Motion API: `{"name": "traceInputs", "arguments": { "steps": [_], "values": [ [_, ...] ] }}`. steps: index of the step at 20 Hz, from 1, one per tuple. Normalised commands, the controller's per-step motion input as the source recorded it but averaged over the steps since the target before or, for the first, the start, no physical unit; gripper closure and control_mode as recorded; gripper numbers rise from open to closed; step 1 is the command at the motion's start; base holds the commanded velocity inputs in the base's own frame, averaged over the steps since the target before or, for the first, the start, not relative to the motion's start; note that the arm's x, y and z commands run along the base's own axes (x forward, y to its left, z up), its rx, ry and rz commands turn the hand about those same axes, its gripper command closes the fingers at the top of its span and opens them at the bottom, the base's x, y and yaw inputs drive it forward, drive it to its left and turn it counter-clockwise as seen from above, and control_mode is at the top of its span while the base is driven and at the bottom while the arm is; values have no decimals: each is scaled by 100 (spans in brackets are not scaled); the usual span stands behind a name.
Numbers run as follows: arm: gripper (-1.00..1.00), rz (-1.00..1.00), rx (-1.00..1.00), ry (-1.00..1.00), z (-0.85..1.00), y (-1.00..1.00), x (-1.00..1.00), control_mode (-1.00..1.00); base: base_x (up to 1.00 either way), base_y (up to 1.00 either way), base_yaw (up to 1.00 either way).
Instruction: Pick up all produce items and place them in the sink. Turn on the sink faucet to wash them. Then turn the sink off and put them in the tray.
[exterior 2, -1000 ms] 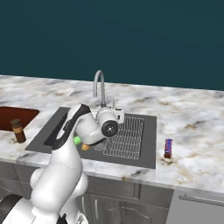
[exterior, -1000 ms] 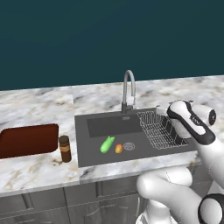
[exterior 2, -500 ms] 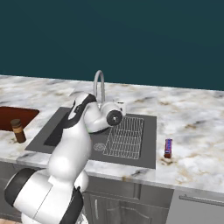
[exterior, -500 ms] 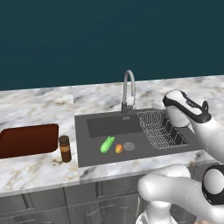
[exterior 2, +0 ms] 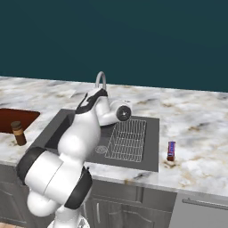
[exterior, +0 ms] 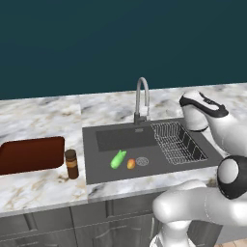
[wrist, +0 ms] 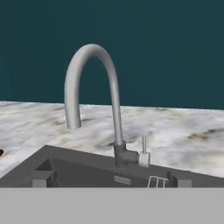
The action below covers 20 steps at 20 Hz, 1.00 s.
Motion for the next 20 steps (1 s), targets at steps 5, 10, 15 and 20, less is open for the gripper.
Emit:
{"name": "traceInputs", "arguments": {
  "steps": [5, 10, 15, 20],
  "values": [
    [-100, 4, 0, 6, -8, -24, 37, -100, 0, 0, 0],
    [-100, 3, 0, 5, -8, -16, 43, -100, 0, 0, 0],
    [-100, 2, 0, 5, -5, -13, 44, -100, 0, 0, 0],
    [-100, 1, 0, 8, -9, -1, 50, -100, 0, 0, 0]
  ]
}}
